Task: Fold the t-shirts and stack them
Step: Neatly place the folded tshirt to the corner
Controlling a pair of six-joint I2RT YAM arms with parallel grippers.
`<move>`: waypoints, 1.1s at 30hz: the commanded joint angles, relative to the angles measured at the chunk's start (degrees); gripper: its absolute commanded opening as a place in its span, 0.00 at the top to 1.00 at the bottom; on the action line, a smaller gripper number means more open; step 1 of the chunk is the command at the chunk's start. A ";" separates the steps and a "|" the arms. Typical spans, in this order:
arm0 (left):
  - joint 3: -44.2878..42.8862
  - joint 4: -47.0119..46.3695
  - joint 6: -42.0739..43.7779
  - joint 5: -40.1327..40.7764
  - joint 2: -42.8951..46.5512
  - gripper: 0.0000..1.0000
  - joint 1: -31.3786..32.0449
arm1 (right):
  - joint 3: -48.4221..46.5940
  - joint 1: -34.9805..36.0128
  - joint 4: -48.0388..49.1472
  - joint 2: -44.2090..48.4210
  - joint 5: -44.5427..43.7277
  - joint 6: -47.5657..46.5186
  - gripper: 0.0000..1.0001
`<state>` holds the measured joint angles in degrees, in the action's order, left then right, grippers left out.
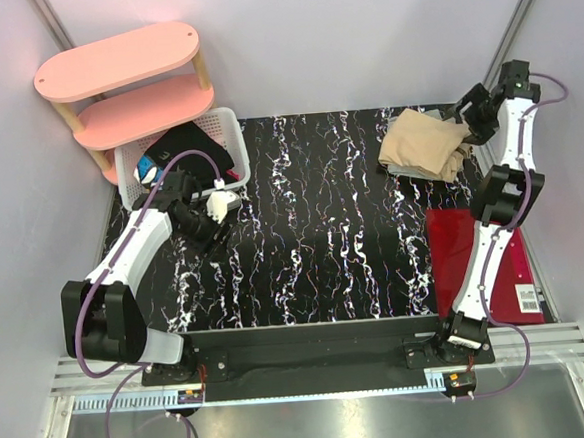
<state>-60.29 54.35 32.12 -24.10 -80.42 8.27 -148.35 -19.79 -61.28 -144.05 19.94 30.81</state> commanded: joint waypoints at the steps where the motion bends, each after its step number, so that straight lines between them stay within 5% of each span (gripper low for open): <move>1: -0.18 -1.26 0.84 -2.10 0.53 0.37 -0.27 | -5.80 -0.25 -5.34 7.20 -14.92 -2.33 0.14; 4: -0.35 -1.26 0.84 -1.74 0.53 0.37 -0.27 | -5.55 -0.07 -5.87 9.47 -14.07 -1.63 0.15; 10: -1.23 -1.17 0.49 -1.83 0.09 0.37 -0.27 | 3.41 2.90 3.70 14.94 7.27 3.20 0.19; 16: -1.06 -1.17 0.57 -1.22 0.53 0.37 -0.27 | 2.63 4.41 5.46 7.14 12.56 5.66 0.17; 22: -1.41 -1.17 0.58 -0.95 0.09 0.37 -0.27 | 3.32 3.97 5.47 -2.37 12.32 6.46 0.18; 33: -0.88 -1.35 0.84 -0.87 -0.17 0.37 -0.27 | 8.88 3.88 4.41 -4.84 8.16 2.24 0.11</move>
<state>-60.29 54.33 32.12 -24.10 -80.44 8.27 -138.54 -15.97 -54.81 -149.12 30.87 35.99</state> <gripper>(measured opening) 0.630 0.880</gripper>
